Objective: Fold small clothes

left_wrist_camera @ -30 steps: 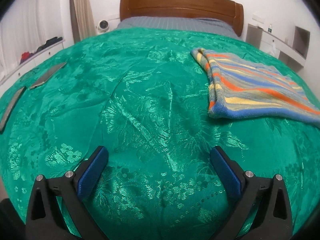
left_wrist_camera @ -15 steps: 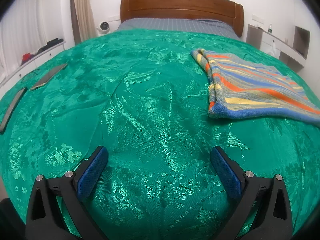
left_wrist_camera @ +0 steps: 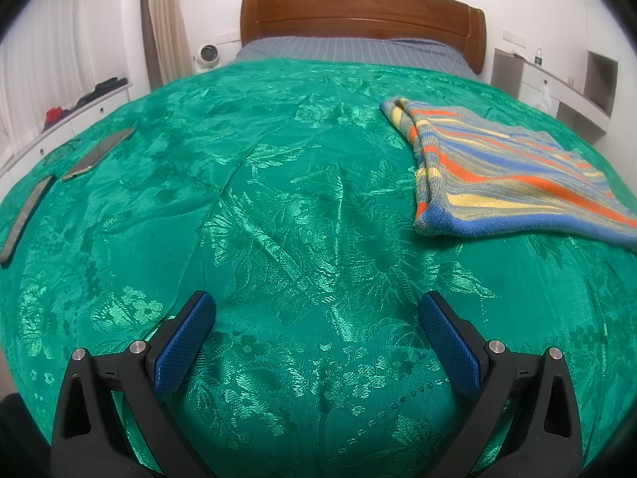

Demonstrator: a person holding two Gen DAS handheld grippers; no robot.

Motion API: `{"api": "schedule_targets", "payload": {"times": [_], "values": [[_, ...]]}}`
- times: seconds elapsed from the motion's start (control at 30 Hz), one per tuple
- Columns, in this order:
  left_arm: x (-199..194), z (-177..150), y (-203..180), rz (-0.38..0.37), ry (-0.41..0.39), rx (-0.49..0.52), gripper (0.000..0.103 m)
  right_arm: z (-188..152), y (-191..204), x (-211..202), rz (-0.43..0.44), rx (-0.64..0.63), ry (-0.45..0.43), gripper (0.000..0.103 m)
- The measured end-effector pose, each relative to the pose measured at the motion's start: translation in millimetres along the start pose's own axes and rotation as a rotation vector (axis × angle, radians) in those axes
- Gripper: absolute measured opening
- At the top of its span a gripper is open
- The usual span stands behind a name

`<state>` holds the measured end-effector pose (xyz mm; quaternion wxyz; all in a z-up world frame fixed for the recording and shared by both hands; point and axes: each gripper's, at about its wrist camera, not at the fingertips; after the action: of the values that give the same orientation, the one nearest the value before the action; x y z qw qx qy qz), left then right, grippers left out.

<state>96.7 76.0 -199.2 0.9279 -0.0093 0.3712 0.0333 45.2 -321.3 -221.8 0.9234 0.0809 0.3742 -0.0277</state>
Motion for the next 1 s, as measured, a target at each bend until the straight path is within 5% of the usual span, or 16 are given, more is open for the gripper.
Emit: {"api": "schedule_targets", "payload": {"times": [1.0], "values": [[-0.7, 0.8, 2.5, 0.002, -0.008, 0.000, 0.102, -0.7, 0.8, -0.5, -0.001, -0.003, -0.003, 0.091]]}}
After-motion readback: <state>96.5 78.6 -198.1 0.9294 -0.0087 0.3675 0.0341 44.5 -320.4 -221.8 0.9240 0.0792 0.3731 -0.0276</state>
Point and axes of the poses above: each gripper's, at about its wrist camera, not at the fingertips, and x roughly the way its jaws point, y to its left, z to its top
